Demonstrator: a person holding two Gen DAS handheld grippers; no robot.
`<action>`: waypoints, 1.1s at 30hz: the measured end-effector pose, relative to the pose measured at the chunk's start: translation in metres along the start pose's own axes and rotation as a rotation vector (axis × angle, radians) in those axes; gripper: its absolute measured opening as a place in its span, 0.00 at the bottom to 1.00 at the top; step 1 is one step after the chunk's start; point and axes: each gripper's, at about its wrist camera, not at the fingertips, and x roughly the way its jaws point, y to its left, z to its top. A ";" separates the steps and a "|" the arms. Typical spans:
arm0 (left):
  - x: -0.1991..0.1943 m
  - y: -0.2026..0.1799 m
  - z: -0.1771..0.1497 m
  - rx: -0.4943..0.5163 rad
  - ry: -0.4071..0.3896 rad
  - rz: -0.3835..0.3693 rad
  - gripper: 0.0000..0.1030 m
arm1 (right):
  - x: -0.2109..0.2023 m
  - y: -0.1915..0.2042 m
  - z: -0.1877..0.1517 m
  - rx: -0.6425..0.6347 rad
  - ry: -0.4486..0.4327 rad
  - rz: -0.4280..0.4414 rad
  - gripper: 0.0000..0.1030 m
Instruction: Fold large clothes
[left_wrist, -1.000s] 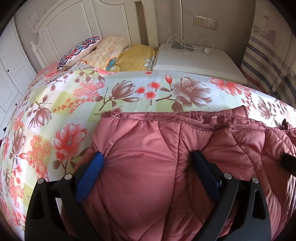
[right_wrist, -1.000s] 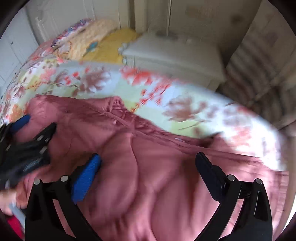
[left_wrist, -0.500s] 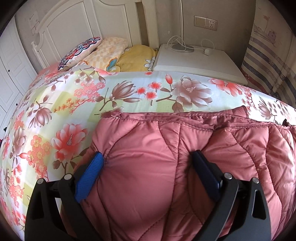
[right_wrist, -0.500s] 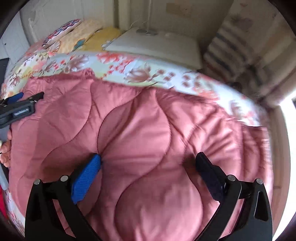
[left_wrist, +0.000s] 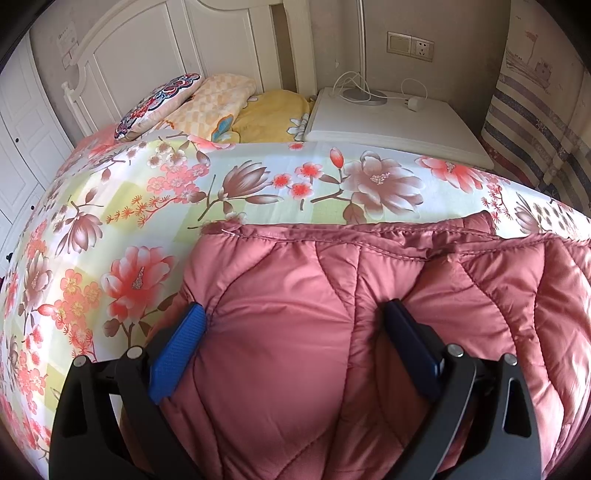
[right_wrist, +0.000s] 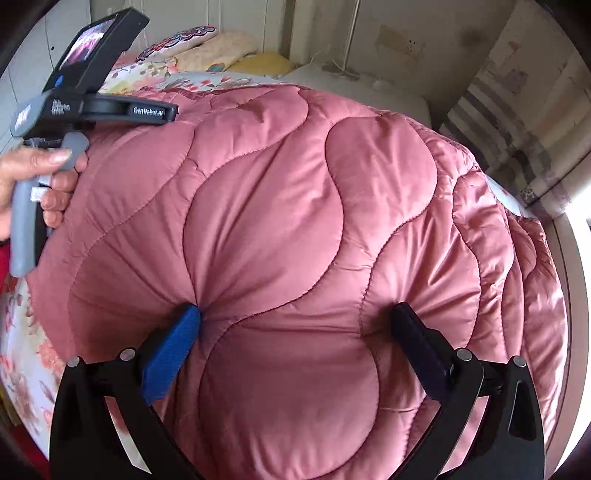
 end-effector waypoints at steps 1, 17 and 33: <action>0.000 0.000 0.000 0.000 0.000 0.000 0.94 | -0.011 0.002 -0.004 -0.008 -0.018 -0.002 0.95; 0.000 0.000 0.000 -0.002 0.002 -0.010 0.94 | -0.028 -0.053 -0.058 0.125 -0.057 -0.005 0.95; 0.000 -0.001 0.000 0.005 0.001 -0.008 0.95 | -0.054 -0.089 -0.112 0.131 -0.066 0.113 0.95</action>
